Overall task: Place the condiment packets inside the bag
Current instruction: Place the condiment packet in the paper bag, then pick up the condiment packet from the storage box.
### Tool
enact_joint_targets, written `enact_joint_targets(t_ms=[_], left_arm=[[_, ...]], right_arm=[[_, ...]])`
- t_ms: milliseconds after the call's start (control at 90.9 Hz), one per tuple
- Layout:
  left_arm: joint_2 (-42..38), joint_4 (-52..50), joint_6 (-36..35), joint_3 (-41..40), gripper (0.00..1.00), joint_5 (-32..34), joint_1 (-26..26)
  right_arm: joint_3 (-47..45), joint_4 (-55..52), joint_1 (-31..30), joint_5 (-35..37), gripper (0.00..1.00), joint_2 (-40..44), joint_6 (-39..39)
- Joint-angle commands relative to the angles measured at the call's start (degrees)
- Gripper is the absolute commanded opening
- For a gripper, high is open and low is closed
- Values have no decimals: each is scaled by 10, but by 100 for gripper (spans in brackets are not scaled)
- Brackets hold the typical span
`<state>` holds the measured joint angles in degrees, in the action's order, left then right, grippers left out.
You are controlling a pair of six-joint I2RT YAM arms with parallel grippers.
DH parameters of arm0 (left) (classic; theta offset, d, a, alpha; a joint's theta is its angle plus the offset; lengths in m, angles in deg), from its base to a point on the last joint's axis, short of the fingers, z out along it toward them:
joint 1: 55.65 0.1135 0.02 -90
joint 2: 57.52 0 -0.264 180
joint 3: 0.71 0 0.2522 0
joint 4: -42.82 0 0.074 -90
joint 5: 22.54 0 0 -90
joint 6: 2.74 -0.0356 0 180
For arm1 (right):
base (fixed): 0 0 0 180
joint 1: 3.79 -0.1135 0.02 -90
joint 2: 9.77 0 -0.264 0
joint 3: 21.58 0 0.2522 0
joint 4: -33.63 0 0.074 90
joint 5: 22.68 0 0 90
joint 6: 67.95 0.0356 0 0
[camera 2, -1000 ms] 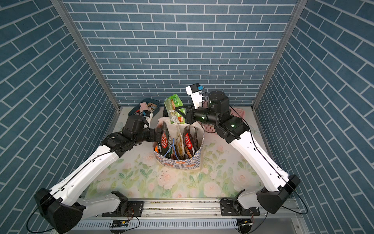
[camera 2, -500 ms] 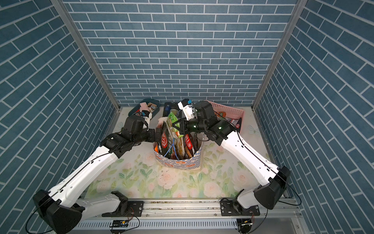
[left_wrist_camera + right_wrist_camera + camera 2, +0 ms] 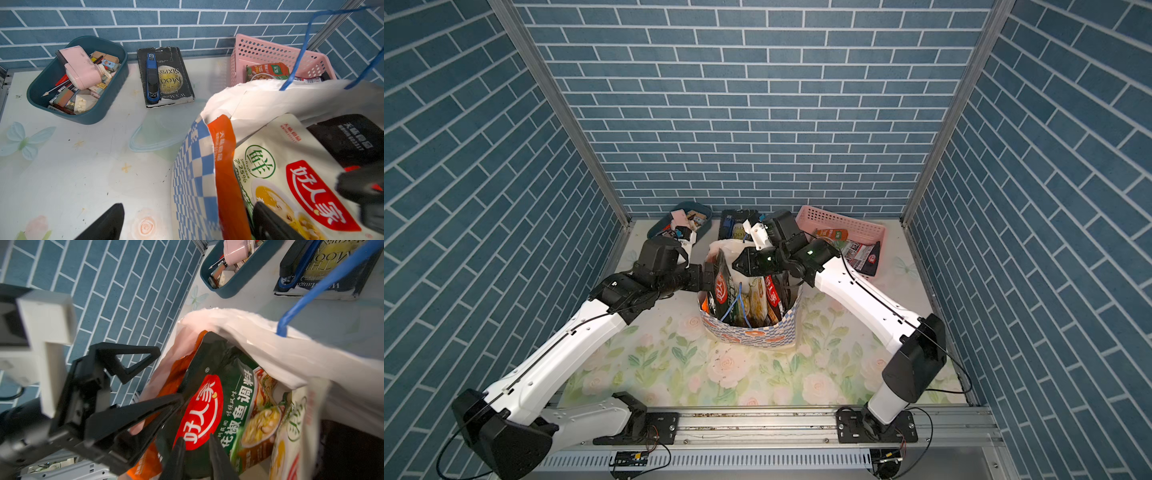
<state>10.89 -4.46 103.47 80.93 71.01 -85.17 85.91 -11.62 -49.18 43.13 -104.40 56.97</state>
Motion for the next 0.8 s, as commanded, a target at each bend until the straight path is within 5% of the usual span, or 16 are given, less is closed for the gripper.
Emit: enact_joint_targets(t_ms=[0,187,407,583,792], left_arm=[[5,-4,-2,1,100,3,5],[7,-6,-8,4,100,6,6],[11,-2,-9,4,100,4,6],[12,2,-10,5,100,2,6],[17,0,-10,5,100,0,6]], right_arm=[[46,6,-1,19,32,-5,6],[35,-2,54,74,39,61,-21],[-80,24,261,75,50,126,-56],[-118,100,405,12,59,27,-62],[-57,156,447,-24,62,-150,-24]])
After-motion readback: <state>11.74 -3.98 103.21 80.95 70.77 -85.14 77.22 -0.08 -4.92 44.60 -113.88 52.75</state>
